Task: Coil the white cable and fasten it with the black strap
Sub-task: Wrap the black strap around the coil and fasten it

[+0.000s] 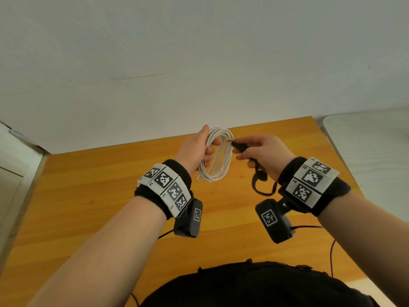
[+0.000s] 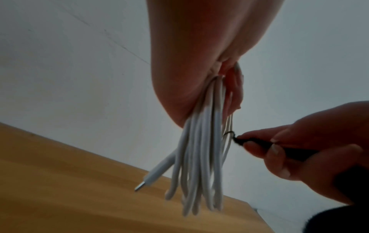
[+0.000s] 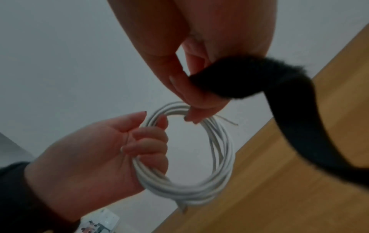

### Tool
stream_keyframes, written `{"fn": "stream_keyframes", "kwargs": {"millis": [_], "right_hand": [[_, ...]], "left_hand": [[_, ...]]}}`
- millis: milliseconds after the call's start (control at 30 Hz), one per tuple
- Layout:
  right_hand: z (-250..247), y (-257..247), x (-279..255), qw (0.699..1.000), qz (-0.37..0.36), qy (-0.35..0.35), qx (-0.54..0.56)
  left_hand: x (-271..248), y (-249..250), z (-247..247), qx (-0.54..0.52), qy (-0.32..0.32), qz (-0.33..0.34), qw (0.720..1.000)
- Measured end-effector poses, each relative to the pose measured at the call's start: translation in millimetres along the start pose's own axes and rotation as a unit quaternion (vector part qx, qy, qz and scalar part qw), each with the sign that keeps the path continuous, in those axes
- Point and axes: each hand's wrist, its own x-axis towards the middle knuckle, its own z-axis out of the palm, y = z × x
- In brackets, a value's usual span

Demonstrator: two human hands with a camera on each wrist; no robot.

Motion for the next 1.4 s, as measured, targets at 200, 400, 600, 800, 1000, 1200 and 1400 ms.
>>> {"fn": "stream_keyframes", "kwargs": {"millis": [200,400,600,800,1000,1200,1400], "right_hand": [[13,7,3,0.998,0.047,-0.007,0.041],[16,8,12,0.986,0.119,0.012,0.113],[16,3,15,0.955,0.191,0.009,0.225],[11,2,12,0.891,0.187,-0.027,0.412],[4,-2,5,0.856,0.179,-0.043,0.482],[4,-3,6,0.876,0.198,-0.027,0.439],[6,-1,7,0.88,0.204,-0.011,0.428]], "left_hand": [[-6,1,9,0.084,-0.028,0.048,0.995],[-10,-1,16,0.142,-0.034,0.087,0.985],[-12,-1,20,0.187,-0.039,0.127,0.973],[-10,-1,24,0.209,-0.034,0.136,0.968],[-5,-5,24,0.23,-0.049,0.132,0.963],[-2,-5,25,0.32,-0.066,0.154,0.932],[-1,-9,25,0.327,-0.037,0.165,0.93]]}}
